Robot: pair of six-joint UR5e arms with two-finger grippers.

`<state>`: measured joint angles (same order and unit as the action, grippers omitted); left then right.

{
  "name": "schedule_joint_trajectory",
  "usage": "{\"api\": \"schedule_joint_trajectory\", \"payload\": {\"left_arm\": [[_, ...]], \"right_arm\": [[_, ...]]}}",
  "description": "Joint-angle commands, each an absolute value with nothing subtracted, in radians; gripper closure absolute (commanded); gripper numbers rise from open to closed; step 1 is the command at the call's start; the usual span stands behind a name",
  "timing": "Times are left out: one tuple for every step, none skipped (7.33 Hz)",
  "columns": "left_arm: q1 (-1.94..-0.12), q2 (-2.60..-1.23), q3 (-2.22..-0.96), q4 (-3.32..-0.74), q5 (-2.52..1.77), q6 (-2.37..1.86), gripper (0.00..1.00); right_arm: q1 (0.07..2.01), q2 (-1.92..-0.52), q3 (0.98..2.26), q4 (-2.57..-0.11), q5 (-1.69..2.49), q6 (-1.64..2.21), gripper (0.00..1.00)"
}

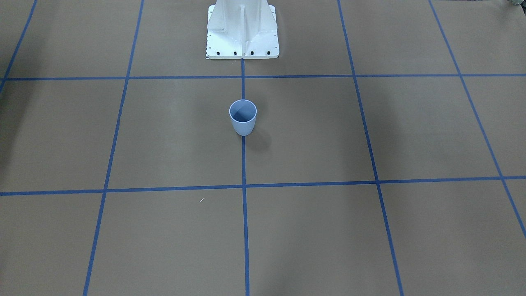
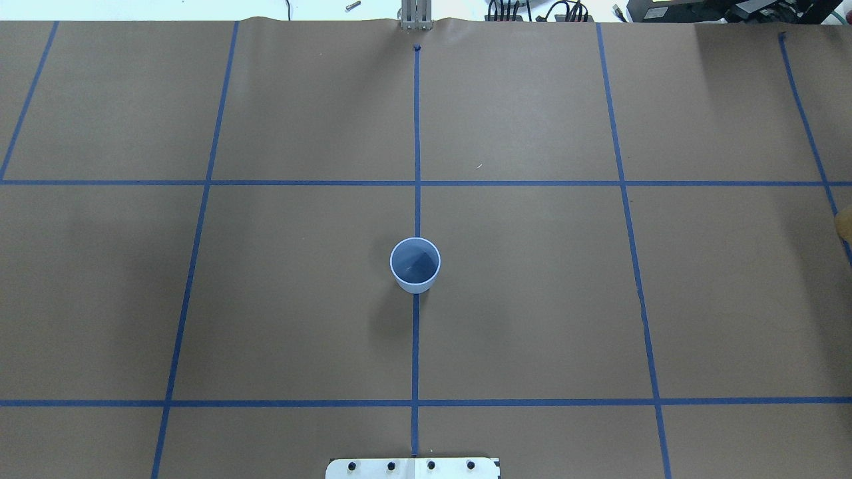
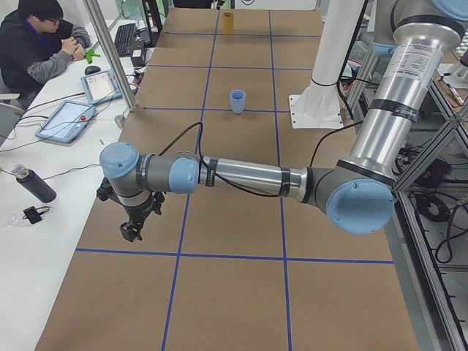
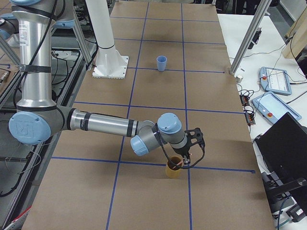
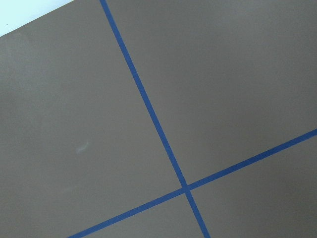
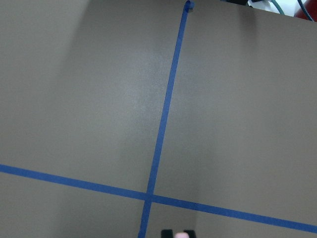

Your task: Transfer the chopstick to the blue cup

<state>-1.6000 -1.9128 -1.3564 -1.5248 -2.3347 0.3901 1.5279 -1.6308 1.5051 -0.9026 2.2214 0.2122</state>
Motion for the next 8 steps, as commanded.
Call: {"api": "schedule_joint_trajectory", "payload": {"left_arm": [[-1.6, -1.913, -1.358, -1.525, -2.335, 0.388, 0.02], [-1.6, -1.913, -1.359, -1.525, -2.336, 0.388, 0.02], [-1.6, -1.913, -1.358, -1.525, -2.339, 0.387, 0.02], [-1.6, -1.913, -1.359, -1.525, -2.348, 0.387, 0.02], [-1.6, -1.913, -1.358, -1.523, -2.347, 0.385, 0.02], [-1.6, -1.913, -1.356, -1.523, -2.349, 0.385, 0.02], [-1.598, -1.907, -1.356, -1.523, -2.349, 0.385, 0.02], [-1.598, -1.905, -1.358, -1.525, -2.349, 0.385, 0.02]], "right_arm": [[1.607, -1.658, 1.57, -0.913, 2.273, 0.21, 1.0], [1.639, -1.655, 1.58, -0.916, 2.314, 0.21, 1.0], [1.675, -1.645, 1.582, -0.917, 2.344, 0.21, 1.0], [1.716, -1.634, 1.583, -0.942, 2.386, 0.21, 1.0], [1.774, -1.587, 1.588, -1.019, 2.42, 0.21, 1.0], [1.793, -1.566, 1.594, -1.075, 2.437, 0.209, 1.0], [1.793, -1.542, 1.615, -1.147, 2.441, 0.209, 1.0], [1.793, -1.495, 1.673, -1.293, 2.441, 0.209, 1.0]]}}
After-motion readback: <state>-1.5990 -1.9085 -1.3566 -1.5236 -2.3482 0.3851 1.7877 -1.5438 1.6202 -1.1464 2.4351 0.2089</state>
